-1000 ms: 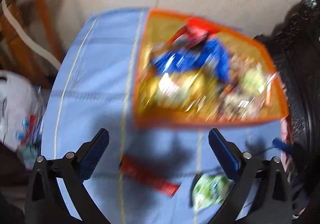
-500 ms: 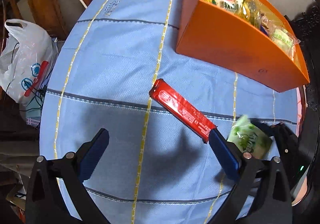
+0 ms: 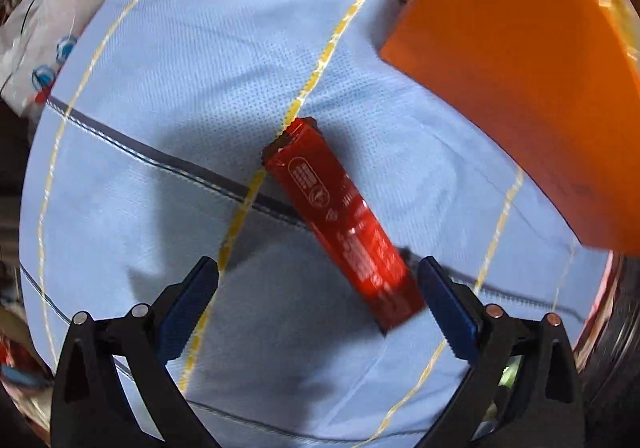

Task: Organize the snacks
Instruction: 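Grasp the red candy bar with left tool while right tool grasps green fruit-candy bag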

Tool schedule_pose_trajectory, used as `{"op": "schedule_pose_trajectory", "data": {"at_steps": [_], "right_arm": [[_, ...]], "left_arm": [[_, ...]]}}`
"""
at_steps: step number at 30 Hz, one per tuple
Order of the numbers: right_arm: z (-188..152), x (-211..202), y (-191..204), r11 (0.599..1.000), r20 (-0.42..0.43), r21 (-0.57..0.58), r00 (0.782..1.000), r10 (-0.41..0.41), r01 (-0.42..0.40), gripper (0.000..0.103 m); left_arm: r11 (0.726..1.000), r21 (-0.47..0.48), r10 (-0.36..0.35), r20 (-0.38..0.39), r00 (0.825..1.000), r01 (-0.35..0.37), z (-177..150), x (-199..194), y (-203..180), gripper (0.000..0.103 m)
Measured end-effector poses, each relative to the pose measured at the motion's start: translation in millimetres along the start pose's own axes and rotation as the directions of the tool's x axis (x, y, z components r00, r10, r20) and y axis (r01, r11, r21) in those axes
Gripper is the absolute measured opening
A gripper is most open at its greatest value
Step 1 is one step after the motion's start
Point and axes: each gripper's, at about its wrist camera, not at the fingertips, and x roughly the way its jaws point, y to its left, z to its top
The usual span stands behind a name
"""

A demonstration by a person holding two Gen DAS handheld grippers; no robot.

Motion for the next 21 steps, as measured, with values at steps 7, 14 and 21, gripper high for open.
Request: {"op": "schedule_pose_trajectory", "data": {"at_steps": [7,14,21], "right_arm": [[-12,-13,-8,1.000,0.010,0.011,1.000,0.004,-0.004,0.034],[-16,5,19,0.982,-0.044,-0.187,0.999,-0.012,0.004,0.079],[-9,21,19,0.974,-0.085,-0.211,0.991,-0.107,0.087,0.035]], "left_arm": [[0.991,0.086,0.093,0.095,0.991,-0.101,-4,-7,-19,0.052],[0.985,0.159,0.054,0.083,0.995,-0.067,-10,-19,-10,0.023],[0.986,0.168,-0.027,0.093,0.995,0.011,-8,-36,3,0.023]]}}
